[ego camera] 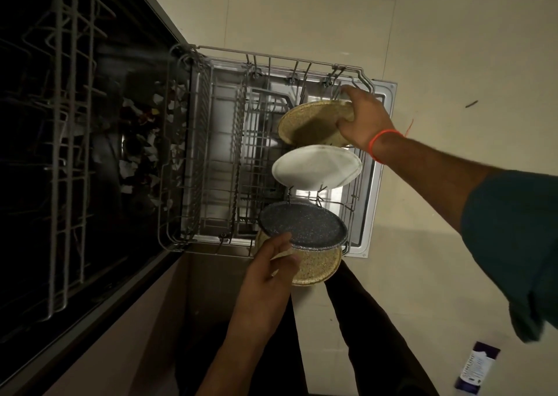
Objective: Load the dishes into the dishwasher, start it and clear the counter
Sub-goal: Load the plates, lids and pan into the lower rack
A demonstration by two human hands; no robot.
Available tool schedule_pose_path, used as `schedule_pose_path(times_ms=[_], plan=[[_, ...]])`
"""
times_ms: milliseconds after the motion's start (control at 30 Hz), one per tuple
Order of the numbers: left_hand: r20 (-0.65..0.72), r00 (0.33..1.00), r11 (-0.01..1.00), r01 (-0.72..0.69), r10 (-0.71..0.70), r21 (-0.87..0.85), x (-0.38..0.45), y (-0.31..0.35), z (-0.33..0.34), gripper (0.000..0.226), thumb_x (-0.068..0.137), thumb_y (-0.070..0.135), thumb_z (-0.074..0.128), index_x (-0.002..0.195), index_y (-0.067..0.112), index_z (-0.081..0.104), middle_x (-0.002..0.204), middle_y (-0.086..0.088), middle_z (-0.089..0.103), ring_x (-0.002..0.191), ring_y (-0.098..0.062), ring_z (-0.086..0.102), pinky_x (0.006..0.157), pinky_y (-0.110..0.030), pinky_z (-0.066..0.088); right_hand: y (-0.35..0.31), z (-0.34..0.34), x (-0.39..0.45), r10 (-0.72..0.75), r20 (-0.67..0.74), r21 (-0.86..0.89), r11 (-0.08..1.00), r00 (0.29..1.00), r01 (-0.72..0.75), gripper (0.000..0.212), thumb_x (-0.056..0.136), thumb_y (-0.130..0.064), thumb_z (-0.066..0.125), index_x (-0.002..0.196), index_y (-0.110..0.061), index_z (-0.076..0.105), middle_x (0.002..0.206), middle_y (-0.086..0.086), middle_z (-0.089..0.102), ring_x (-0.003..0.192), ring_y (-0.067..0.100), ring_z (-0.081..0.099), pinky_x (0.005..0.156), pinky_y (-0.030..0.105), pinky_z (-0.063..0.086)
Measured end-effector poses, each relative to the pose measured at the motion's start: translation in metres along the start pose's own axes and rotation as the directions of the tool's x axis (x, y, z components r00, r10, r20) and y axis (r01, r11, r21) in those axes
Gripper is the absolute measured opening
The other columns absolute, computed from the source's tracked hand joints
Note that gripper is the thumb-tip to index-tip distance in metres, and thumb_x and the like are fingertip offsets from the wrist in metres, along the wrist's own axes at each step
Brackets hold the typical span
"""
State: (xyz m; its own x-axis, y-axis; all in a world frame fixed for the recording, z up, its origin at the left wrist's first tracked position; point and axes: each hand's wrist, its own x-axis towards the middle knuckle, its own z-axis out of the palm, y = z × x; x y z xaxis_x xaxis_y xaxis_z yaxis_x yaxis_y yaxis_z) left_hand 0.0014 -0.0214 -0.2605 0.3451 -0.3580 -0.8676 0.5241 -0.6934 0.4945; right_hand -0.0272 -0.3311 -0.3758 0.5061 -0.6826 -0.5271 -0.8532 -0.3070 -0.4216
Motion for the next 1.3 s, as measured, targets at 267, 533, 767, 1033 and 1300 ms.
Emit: schedule_pose_path(times_ms=[267,533,767,1033,1300], plan=[[0.011,0.995,0.99,-0.096,0.096,0.105,0.009,0.029,-0.002,0.048,0.1,0.02,0.063,0.144,0.035,0.051,0.14,0.008,0.054,0.127,-0.006,0.053,0.1,-0.026,0.044,-0.014,0.018,-0.068,-0.071,-0.109,0.072,0.994,0.991,0.079,0.065,0.094,-0.04,0.058,0.152,-0.021,0.036,0.156,0.01,0.039,0.143,0.032,0.035,0.116,0.049,0.034],[0.04,0.984,0.955,-0.18,0.176,0.236,0.02,0.056,-0.011,0.057,0.104,0.017,0.057,0.156,0.029,0.036,0.12,0.017,0.042,0.104,0.005,0.046,0.095,-0.022,0.036,-0.029,0.044,-0.157,-0.053,-0.064,0.195,0.979,0.997,0.064,0.062,0.097,-0.035,0.06,0.152,-0.017,0.038,0.156,0.01,0.04,0.146,0.029,0.033,0.119,0.046,0.03],[0.047,0.965,0.924,-0.261,0.258,0.28,-0.039,0.047,-0.033,0.074,0.098,0.036,0.063,0.161,0.036,0.024,0.164,0.009,0.031,0.145,-0.012,0.037,0.12,-0.042,0.034,-0.085,0.032,-0.241,-0.055,-0.057,0.316,0.946,0.997,0.07,0.062,0.1,-0.035,0.059,0.155,-0.024,0.034,0.161,0.008,0.032,0.15,0.023,0.027,0.122,0.038,0.025],[-0.112,0.911,0.912,-0.377,0.397,0.165,-0.163,0.064,-0.073,0.07,0.102,0.027,0.061,0.161,0.029,0.024,0.165,0.003,0.029,0.15,-0.01,0.03,0.124,-0.043,0.03,-0.174,-0.022,-0.323,-0.233,-0.062,0.415,0.878,0.97,0.238,0.057,0.103,-0.035,0.054,0.155,-0.023,0.035,0.161,0.002,0.033,0.149,0.013,0.027,0.12,0.021,0.02],[-0.343,0.739,0.8,-0.596,0.58,0.067,-0.317,0.088,-0.099,0.057,0.103,0.017,0.058,0.152,0.036,0.036,0.13,0.043,0.054,0.124,0.02,0.048,0.105,-0.016,0.047,-0.228,-0.096,-0.391,-0.455,-0.056,0.478,0.769,0.889,0.424,0.059,0.101,-0.047,0.05,0.155,-0.033,0.033,0.165,-0.003,0.026,0.152,0.008,0.018,0.125,0.038,0.019]])
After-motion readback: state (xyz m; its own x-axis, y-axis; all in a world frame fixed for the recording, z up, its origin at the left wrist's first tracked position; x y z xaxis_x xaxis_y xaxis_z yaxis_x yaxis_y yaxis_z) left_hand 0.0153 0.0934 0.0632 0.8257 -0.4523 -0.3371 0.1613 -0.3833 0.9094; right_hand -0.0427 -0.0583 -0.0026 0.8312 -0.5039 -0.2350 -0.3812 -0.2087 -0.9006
